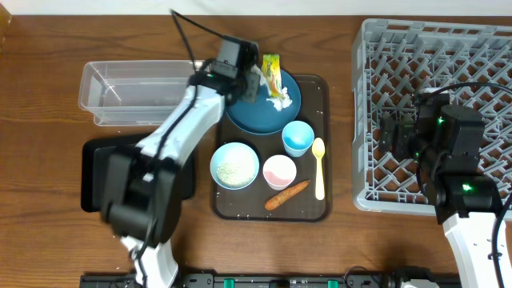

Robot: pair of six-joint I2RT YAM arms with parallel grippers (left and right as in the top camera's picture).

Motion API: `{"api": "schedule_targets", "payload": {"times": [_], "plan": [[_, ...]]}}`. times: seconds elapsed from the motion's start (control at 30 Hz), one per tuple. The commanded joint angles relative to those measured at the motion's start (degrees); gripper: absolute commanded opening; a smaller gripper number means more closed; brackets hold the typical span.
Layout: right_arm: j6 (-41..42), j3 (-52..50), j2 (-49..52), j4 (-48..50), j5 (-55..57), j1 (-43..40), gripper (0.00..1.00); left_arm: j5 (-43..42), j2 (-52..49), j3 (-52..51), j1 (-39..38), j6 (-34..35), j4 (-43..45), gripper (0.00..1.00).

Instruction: Sort waste into correct bins and load items into the dishwasher rack

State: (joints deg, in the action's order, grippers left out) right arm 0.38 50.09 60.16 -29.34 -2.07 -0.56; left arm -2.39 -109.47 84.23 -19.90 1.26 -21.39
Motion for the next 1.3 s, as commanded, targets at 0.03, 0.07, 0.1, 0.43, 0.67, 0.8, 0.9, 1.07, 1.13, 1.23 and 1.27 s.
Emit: {"api": "schedule_targets", "payload": {"times": [0.03,0.07,0.1,0.43,0.67,0.8,0.9,1.07,1.13,1.23,1.27], "plan": [[-0.2,1.1,-0.2,-0.1,0.2,-0.5,0.99,6.2,5.6,0.2,2.2,-0.4,-3.4,0.19],[-0.2,1.1,-0.2,-0.1,0.2,-0.5,0.99,8.1,6.4,0.2,2.9,-0.4,-4.2,0.19],[-0.2,1.1,-0.2,-0.1,0.2,-0.5,0.99,9.6,7.0,0.2,3.5,-0.4,-4.8,0.19],[-0.2,1.1,-0.2,-0.1,0.2,-0.5,0.99,11.5,6.7,0.2,12.5,4.2,-12.9,0.19],[-0.2,1.1,-0.2,-0.1,0.2,-0.5,0.99,8.8,6.7,0.2,15.0,5.0,-12.8,0.55],[-0.2,1.1,-0.2,0.0,0.2,-0.5,0.99,2.8,6.7,0.2,14.7,5.0,-11.1,0.62],[-0.2,1.1,-0.2,0.0,0.2,-0.5,0.99,-3.8,6.7,0.2,13.7,5.0,-8.8,0.63],[-0.2,1.1,-0.2,0.0,0.2,-0.5,0.99,-11.3,6.6,0.2,10.7,5.0,-5.5,0.63],[-0.2,1.1,-0.2,0.0,0.2,-0.5,0.99,-11.6,6.0,0.2,9.2,5.0,-4.6,0.63],[-0.2,1.1,-0.1,0.0,0.2,-0.5,0.99,-11.7,4.3,0.2,7.2,5.1,-3.3,0.63],[-0.2,1.1,-0.1,0.0,0.2,-0.5,0.99,-11.8,3.4,0.2,6.5,5.1,-2.8,0.63]]}}
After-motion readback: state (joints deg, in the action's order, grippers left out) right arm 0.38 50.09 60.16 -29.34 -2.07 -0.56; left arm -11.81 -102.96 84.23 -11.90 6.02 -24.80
